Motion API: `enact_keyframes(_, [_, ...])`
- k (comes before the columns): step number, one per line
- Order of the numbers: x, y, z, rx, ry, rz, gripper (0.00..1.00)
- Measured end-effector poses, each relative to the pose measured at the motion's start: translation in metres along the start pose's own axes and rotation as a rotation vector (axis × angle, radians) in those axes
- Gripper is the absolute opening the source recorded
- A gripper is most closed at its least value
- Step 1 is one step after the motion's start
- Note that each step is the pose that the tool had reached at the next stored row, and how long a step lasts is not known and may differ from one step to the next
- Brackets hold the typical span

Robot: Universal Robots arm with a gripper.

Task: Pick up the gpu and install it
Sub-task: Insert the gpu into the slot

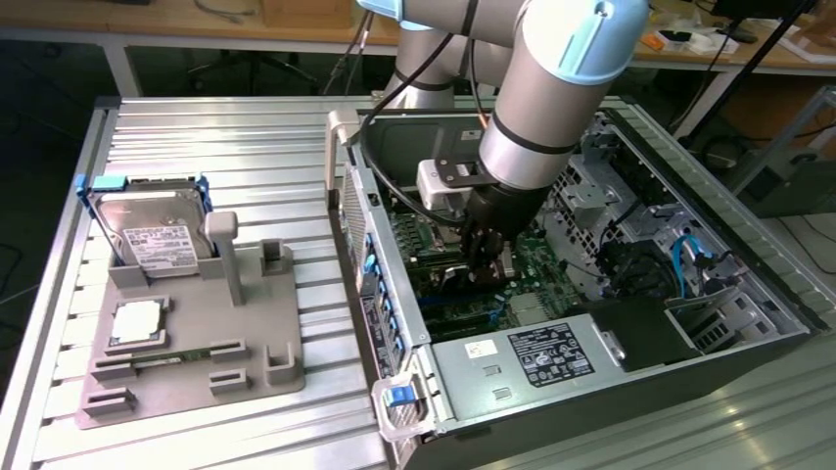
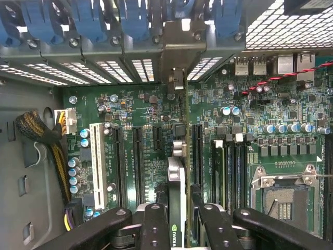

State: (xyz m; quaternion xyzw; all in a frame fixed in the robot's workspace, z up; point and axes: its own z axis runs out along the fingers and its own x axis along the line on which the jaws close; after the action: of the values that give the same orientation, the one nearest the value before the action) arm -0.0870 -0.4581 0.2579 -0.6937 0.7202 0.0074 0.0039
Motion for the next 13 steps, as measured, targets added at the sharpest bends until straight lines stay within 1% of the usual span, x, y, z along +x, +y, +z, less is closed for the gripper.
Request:
enact_keyframes(2, [0.0001, 0.0000, -0.0001, -0.0001, 0.0001, 0.000, 0.27])
enact_keyframes(5, [0.0001, 0.0000, -0.0001, -0.0002, 0.0026, -0.005, 0.27])
enact_keyframes(6, [0.0001, -0.0001, -0.0001, -0.0002, 0.0053, -0.008, 0.27])
enact_keyframes(7, [0.0001, 0.0000, -0.0001, -0.0001, 0.0100, -0.015, 0.27])
enact_keyframes(8, [0.0001, 0.0000, -0.0001, -0.0001, 0.0129, -0.019, 0.27])
enact_keyframes(9, [0.0001, -0.0001, -0.0006, -0.0001, 0.0143, -0.021, 0.27])
enact_keyframes(13, [0.0001, 0.0003, -0.0014, -0.0001, 0.0152, -0.021, 0.27])
